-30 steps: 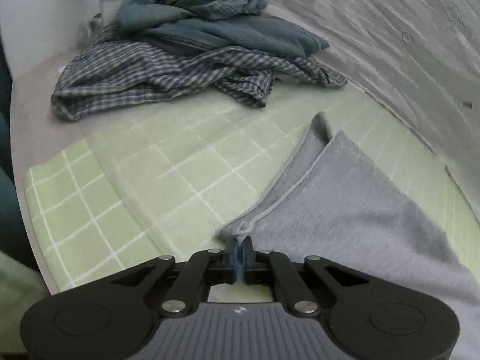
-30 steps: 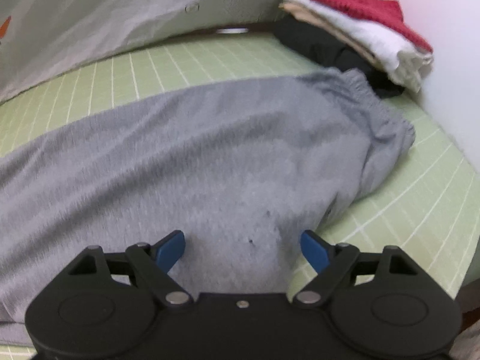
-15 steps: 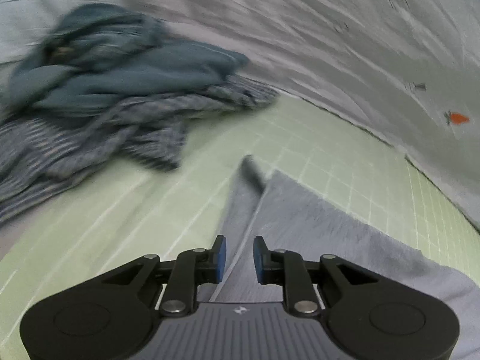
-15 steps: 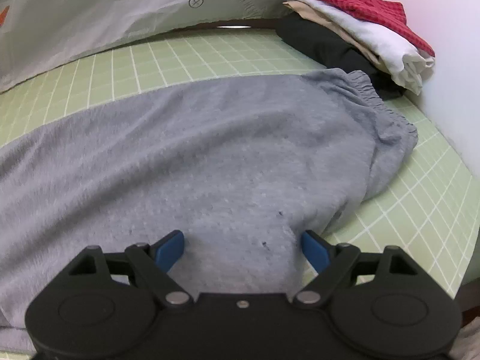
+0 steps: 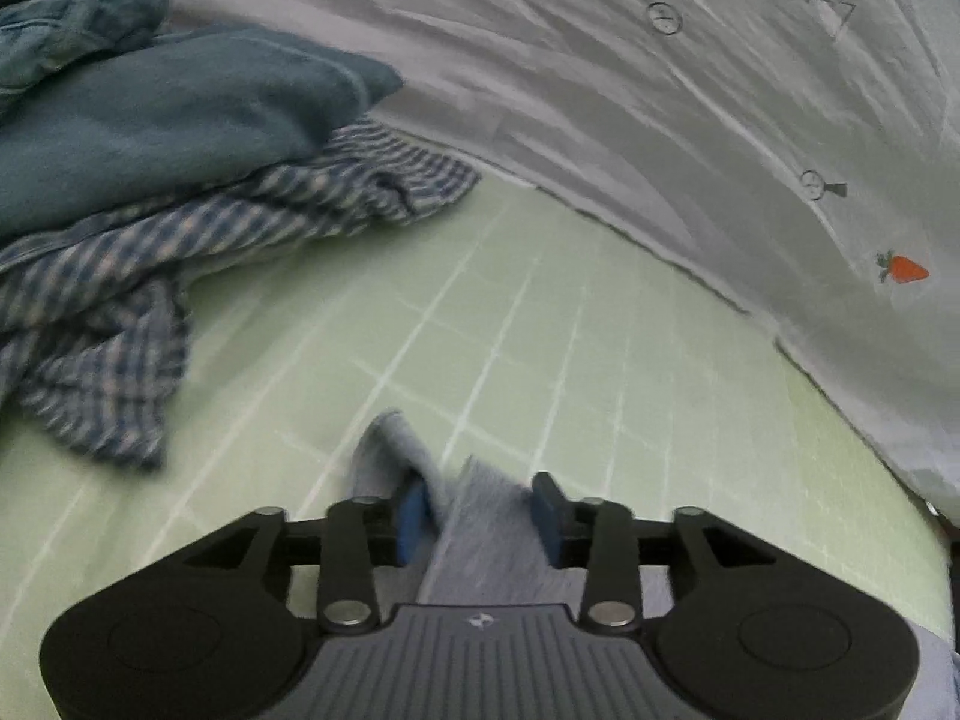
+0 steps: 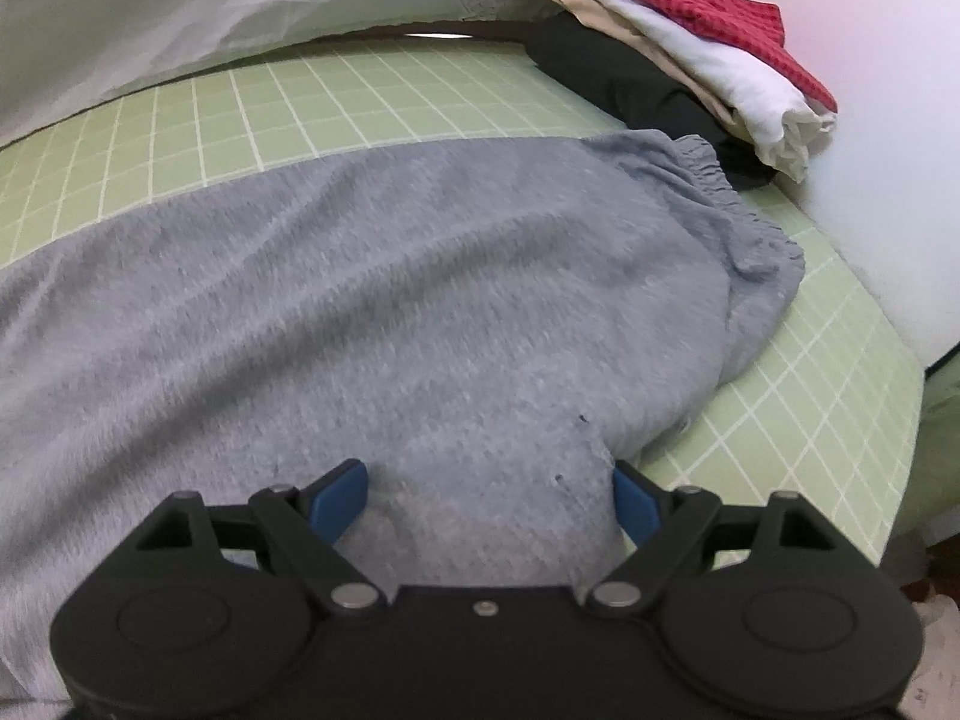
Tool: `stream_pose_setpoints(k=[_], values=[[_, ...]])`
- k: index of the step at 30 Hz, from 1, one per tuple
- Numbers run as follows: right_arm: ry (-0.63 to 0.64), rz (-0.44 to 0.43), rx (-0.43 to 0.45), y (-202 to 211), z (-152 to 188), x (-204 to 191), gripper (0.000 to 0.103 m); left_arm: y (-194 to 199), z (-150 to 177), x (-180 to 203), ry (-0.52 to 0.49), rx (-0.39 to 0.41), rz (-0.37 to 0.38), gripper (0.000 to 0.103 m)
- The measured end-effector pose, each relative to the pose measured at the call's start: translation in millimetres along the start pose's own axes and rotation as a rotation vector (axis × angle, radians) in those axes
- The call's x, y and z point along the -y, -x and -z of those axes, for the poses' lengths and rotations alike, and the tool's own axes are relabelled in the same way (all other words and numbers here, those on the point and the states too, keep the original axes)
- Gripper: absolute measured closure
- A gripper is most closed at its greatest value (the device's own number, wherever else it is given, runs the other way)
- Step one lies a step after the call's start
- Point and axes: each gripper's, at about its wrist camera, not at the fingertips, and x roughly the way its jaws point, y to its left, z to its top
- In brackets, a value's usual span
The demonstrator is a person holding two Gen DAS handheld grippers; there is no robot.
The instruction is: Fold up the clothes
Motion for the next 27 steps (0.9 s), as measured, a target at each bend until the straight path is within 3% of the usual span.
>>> stream_pose_setpoints(k=[4, 8, 13, 18, 22, 24, 26, 27], values=[[0.014, 0.019, -0.003, 0.0, -3.5, -7.4, 0.016, -10.9, -7.2, 1.9, -0.006, 0.026, 0.036, 0.057], [0.028, 0.02, -0.005, -0.1, -5.8, -10.9, 0.016, -14.6, -15.6, -10.1, 0.067, 0.097, 0.015, 0.057], [0.007, 0.009, -0.009, -0.9, -5.8, -8.0, 0.015, 7.1, -16.5, -12.3, 0.094, 0.106, 0.013, 0.057], [-0.004, 0.003, -0.005, -2.3, -5.8, -8.2, 0.013, 24.4, -0.4, 3.6, -0.018, 0.071, 0.037, 0.059], [-0.012, -0.002, -0.002, -3.7, -6.4, -8.4, 0.011, 11.7, 10.3, 17.1, -0.09, 0.008, -0.022, 0.059], [-0.016, -0.005, 0.0, -4.4, -6.7, -8.5, 0.011, 10.4, 12.4, 23.7, -0.118, 0.016, -0.041, 0.059], [-0.025, -0.01, 0.0, -4.8, -6.1, -7.3, 0.011, 9.7, 14.5, 30.0, -0.145, 0.025, -0.058, 0.069], [-0.03, -0.013, 0.0, -5.0, -5.7, -6.7, 0.01, 13.2, 15.5, 31.8, -0.155, 0.036, -0.054, 0.1]])
